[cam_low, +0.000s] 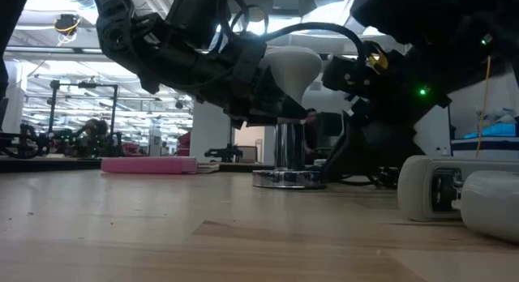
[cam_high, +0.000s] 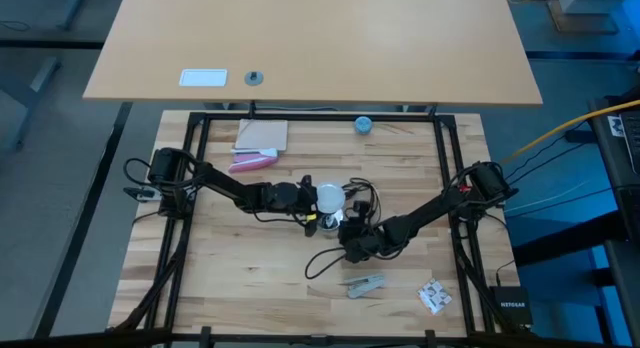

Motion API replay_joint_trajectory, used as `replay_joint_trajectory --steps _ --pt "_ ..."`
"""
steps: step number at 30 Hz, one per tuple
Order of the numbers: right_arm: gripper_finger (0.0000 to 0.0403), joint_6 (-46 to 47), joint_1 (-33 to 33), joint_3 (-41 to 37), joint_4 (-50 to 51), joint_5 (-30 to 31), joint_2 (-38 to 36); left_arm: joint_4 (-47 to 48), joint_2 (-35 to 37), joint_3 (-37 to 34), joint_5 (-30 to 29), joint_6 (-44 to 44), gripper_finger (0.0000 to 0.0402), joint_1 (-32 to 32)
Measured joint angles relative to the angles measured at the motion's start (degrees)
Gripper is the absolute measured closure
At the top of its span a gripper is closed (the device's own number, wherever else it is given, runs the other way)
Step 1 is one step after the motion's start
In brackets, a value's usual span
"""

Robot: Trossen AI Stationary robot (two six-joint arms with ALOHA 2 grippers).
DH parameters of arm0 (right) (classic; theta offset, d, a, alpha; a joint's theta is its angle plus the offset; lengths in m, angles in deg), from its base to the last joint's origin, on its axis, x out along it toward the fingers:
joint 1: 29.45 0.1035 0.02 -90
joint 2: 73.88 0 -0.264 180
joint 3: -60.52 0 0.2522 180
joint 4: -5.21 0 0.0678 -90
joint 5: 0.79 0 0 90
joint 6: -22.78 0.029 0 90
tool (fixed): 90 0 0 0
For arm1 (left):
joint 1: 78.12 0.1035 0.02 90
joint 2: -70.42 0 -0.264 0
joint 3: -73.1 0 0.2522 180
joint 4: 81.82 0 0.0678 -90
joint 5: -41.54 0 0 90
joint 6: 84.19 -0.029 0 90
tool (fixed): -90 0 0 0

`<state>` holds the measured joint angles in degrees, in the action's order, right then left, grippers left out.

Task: Screw lightbulb
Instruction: Insert the lightbulb into the lamp

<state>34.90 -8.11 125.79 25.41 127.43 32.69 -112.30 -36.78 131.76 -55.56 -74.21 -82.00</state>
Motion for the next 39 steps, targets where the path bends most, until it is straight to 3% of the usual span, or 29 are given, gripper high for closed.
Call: replay_joint_trajectory --steps 10,18,28,39 --pt "0.0375 -0.44 -2.51 -0.13 1.31 8.31 0.20 -0.09 0.07 0.09 2.59 1.44 0.0251 -1.22" --pt "0.0375 -4.21 -4.54 -0.17 1.76 7.49 -0.62 0.07 0.07 0.07 1.41 1.40 0.0251 -1.84" --pt "0.0375 -4.93 1.17 -0.12 5.74 3.00 -8.70 -1.57 -0.07 -0.04 0.50 1.51 0.0251 0.46" --pt "0.0375 -6.48 4.08 -0.07 -0.16 1.72 -9.22 -2.97 -0.11 -0.08 0.29 1.63 0.0251 2.48"
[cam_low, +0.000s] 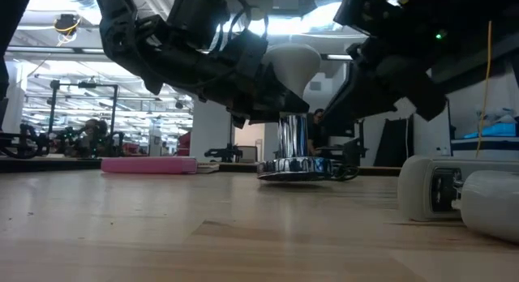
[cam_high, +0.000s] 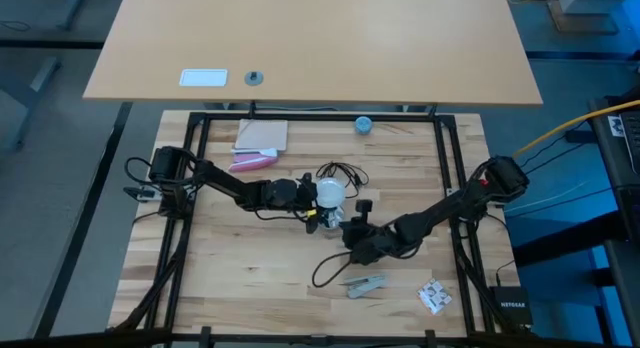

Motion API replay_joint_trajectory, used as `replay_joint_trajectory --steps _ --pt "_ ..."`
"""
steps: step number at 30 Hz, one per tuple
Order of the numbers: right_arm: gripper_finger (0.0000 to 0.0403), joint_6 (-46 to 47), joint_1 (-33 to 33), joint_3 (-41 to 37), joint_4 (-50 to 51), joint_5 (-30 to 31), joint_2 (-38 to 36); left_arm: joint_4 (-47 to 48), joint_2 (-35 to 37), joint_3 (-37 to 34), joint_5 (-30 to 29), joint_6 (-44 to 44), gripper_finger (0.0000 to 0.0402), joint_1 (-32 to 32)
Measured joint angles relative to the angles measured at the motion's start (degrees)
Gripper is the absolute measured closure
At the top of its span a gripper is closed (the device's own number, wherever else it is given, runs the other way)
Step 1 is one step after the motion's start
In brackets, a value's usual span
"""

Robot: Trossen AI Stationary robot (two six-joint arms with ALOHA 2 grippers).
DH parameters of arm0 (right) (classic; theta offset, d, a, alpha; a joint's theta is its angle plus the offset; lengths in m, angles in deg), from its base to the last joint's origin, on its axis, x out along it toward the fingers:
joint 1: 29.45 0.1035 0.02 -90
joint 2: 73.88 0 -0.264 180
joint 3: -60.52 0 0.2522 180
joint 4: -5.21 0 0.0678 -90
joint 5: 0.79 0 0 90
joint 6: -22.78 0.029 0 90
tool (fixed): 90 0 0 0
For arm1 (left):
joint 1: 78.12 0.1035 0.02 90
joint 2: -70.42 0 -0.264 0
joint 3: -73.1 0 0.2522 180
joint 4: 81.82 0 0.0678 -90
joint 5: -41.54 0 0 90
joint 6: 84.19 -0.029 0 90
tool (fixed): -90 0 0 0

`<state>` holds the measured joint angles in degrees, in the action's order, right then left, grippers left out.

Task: Screw lightbulb
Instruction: Insert the lightbulb into the lamp

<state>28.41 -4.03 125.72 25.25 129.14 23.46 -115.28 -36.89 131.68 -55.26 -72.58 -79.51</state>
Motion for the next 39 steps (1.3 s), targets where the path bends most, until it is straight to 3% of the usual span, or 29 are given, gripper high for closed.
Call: replay_joint_trajectory --steps 10,22,31,35,39 --pt "0.0375 -0.17 0.06 -0.01 -6.17 -0.15 6.33 -0.15 0.00 0.00 0.07 0.00 0.0251 -0.11" --pt "0.0375 -0.08 0.06 0.00 -6.30 0.36 6.82 -0.26 0.00 0.00 0.20 0.01 0.0251 -0.48" --pt "0.0374 0.37 0.05 0.00 -6.67 -4.02 6.82 -0.15 0.00 0.00 0.20 -1.47 0.0251 -0.46" --pt "0.0354 0.45 -0.50 0.00 -6.69 -6.12 6.81 -0.14 0.00 0.01 0.20 -1.52 0.0251 -0.46" --pt "0.0307 0.56 -1.63 0.00 -6.80 -7.14 6.82 -0.10 0.00 0.02 0.17 -1.54 0.0251 -0.44"
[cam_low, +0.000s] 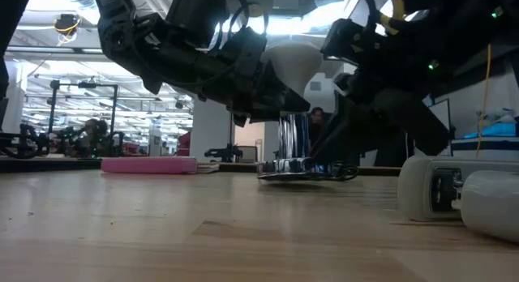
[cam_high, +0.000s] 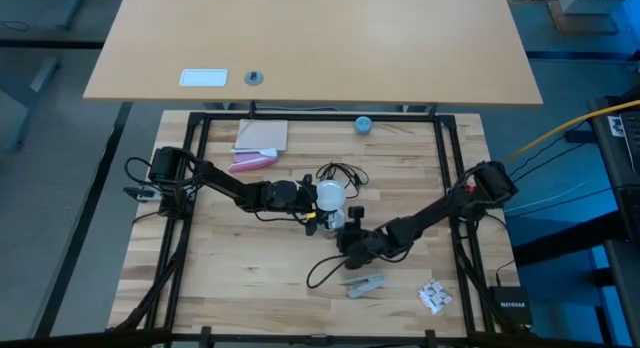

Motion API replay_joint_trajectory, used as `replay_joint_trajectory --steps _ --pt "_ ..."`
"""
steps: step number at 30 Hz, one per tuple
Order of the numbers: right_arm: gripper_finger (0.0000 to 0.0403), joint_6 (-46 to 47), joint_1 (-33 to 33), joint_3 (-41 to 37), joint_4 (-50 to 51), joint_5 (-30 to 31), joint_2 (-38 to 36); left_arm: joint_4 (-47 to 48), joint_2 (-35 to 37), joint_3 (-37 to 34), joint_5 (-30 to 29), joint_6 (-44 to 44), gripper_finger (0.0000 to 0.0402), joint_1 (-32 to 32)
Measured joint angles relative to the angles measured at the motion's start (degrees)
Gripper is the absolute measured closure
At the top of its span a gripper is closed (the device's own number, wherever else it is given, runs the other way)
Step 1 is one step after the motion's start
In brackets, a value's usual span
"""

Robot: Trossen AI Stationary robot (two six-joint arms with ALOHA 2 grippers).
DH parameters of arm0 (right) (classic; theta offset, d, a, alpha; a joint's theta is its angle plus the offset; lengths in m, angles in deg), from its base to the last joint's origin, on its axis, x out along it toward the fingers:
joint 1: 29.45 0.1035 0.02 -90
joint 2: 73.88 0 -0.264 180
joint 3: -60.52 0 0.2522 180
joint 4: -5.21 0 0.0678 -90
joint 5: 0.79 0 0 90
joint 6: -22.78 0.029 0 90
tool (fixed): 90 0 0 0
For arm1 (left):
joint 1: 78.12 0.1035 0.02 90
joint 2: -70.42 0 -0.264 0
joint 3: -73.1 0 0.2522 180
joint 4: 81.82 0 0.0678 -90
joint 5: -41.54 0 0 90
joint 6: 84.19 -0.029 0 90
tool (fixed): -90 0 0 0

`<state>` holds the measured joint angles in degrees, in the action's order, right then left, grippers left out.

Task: Screw lightbulb
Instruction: Insert the lightbulb into the lamp

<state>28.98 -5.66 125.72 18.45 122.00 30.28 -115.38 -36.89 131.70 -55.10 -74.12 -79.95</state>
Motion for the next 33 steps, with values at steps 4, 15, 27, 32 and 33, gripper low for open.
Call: replay_joint_trajectory --steps 4,15,27,32,33 --pt "0.0261 -0.47 -0.31 0.00 -0.71 0.64 0.00 0.15 0.00 0.00 0.01 0.02 0.0251 0.00" --pt "0.0237 -6.89 -0.22 0.00 -2.25 2.63 0.00 -0.09 0.00 0.00 0.98 1.60 0.0251 0.00" --pt "0.0237 -4.38 -0.20 0.00 4.95 5.84 0.00 -0.23 0.07 0.02 1.68 1.16 0.0251 -0.04" --pt "0.0237 -0.47 -0.16 -0.01 7.72 11.25 0.00 -0.53 0.11 0.02 1.19 1.14 0.0251 0.02" --pt "0.0237 -0.30 -0.16 -0.02 7.78 12.16 0.00 -0.59 0.15 0.02 1.10 1.28 0.0251 0.02"
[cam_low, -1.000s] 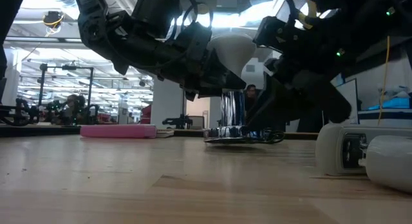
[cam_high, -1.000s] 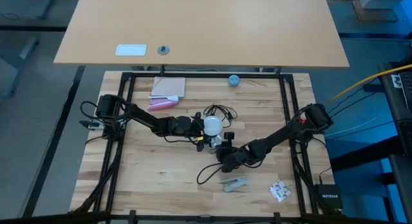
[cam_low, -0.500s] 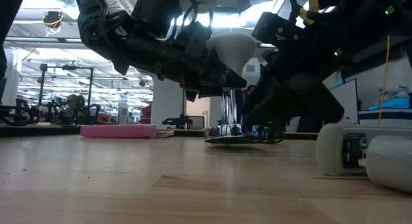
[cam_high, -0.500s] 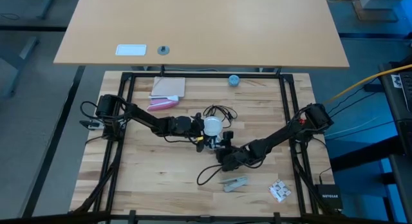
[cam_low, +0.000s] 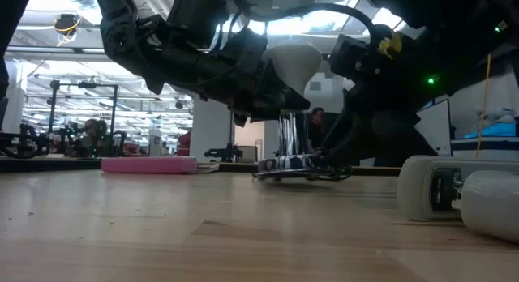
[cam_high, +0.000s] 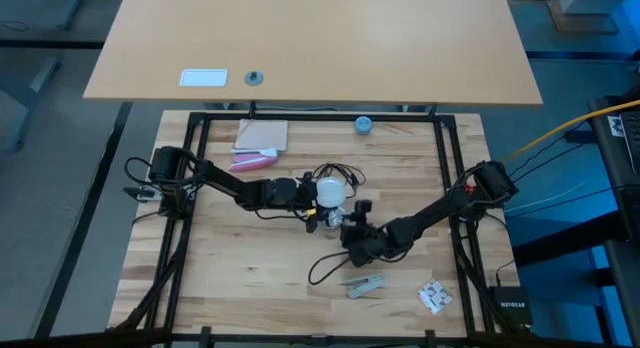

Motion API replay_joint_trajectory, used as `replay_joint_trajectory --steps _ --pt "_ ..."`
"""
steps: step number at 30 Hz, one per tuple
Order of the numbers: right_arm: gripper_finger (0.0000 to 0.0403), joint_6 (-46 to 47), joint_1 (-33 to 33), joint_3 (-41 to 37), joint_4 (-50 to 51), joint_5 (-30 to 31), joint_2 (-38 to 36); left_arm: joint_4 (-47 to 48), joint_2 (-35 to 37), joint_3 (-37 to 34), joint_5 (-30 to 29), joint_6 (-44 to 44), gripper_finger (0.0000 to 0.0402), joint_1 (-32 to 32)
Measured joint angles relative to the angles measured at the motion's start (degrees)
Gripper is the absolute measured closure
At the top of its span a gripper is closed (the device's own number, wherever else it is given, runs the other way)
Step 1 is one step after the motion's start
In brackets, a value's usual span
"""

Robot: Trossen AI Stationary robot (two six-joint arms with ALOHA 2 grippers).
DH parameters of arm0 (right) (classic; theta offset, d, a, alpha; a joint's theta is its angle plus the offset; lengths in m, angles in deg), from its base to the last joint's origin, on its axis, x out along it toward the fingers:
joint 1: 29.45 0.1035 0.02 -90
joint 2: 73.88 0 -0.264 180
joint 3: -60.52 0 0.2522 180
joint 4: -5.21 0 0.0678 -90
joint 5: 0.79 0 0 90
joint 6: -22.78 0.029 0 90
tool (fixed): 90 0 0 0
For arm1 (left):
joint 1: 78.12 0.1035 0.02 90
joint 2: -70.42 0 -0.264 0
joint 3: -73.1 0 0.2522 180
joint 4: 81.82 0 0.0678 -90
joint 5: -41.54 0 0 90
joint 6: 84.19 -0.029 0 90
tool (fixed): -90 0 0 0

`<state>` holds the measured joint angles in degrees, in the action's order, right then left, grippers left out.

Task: Screw lightbulb
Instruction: Insert the lightbulb into the lamp

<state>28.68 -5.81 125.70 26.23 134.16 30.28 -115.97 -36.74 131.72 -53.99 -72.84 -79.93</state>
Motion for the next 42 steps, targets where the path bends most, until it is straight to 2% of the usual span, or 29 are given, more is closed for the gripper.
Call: replay_joint_trajectory --steps 6,10,17,29,38,42 --pt "0.0237 0.12 -2.64 0.02 -0.23 3.16 0.00 0.04 0.02 0.02 1.23 0.38 0.0251 -0.07" --pt "0.0237 0.12 -5.72 0.00 -0.19 3.07 0.00 0.02 0.02 0.04 2.31 0.36 0.0251 -0.26" --pt "0.0237 -0.34 -8.46 0.01 1.13 -4.27 0.00 0.15 0.02 0.04 1.66 0.29 0.0251 -0.44" --pt "0.0237 -1.34 -8.29 0.00 3.87 -10.43 -0.43 0.78 0.01 0.04 1.53 0.37 0.0251 0.10" --pt "0.0237 -2.21 -8.24 0.01 11.15 -11.40 -9.68 0.75 0.01 0.04 1.46 0.61 0.0251 1.30" --pt "0.0237 -2.90 -8.26 0.02 8.55 -16.96 -11.34 -1.04 0.02 0.02 1.24 3.02 0.0251 2.32"
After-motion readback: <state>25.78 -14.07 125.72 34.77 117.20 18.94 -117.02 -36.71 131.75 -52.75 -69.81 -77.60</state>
